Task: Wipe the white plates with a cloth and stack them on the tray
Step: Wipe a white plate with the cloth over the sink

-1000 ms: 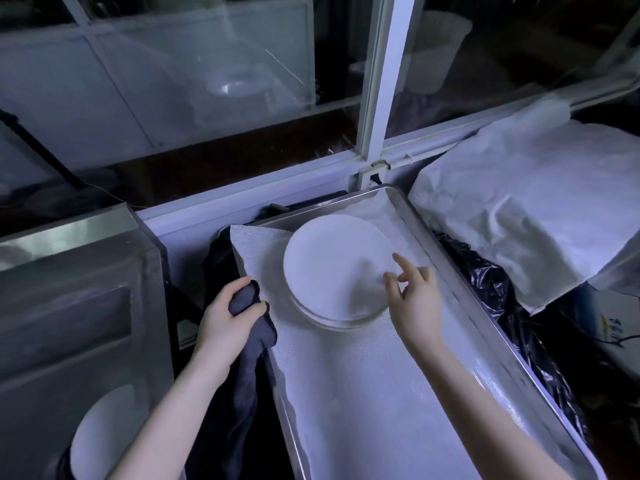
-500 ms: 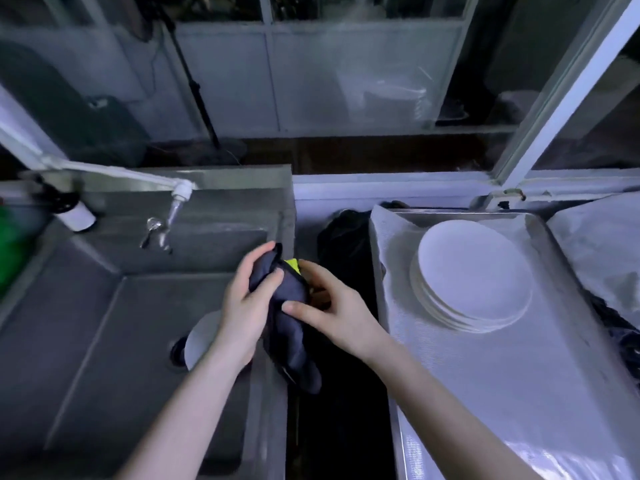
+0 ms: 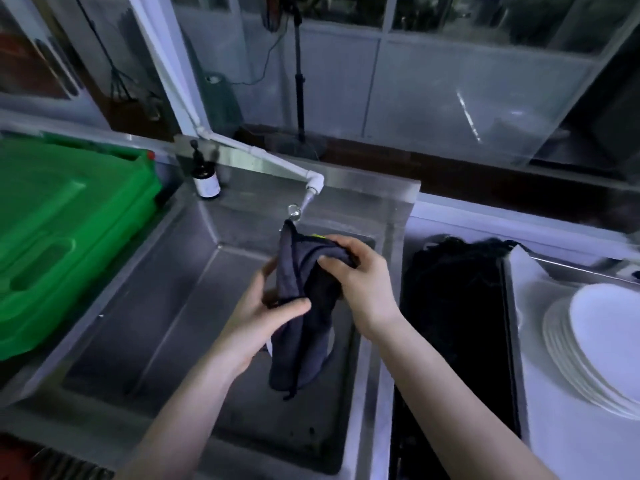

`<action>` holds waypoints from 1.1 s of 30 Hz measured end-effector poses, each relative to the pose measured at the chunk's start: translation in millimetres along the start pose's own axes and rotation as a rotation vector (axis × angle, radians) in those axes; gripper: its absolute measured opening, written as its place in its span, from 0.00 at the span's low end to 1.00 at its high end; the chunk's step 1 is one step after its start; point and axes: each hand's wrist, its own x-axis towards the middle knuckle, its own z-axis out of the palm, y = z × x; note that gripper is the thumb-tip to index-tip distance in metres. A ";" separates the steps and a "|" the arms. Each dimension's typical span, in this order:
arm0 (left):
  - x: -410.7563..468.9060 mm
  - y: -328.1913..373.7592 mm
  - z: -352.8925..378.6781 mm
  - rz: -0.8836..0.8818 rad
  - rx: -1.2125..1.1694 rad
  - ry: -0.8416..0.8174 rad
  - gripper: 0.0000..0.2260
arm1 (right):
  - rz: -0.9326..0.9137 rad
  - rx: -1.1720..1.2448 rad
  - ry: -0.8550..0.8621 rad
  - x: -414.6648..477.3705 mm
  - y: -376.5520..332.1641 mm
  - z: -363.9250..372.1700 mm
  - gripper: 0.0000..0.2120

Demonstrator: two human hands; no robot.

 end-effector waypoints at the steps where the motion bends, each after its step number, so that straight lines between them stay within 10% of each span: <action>1: 2.2 -1.3 -10.3 -0.003 0.018 0.003 0.32 | 0.024 0.002 0.006 6.3 2.1 9.4 0.13; 16: 87.6 -126.6 -129.4 -0.525 0.104 0.199 0.12 | 0.739 -0.343 0.139 54.6 188.4 35.6 0.14; 33: 188.8 -308.5 -140.9 -0.601 0.804 0.052 0.17 | 0.939 -0.520 0.094 84.8 366.5 22.9 0.24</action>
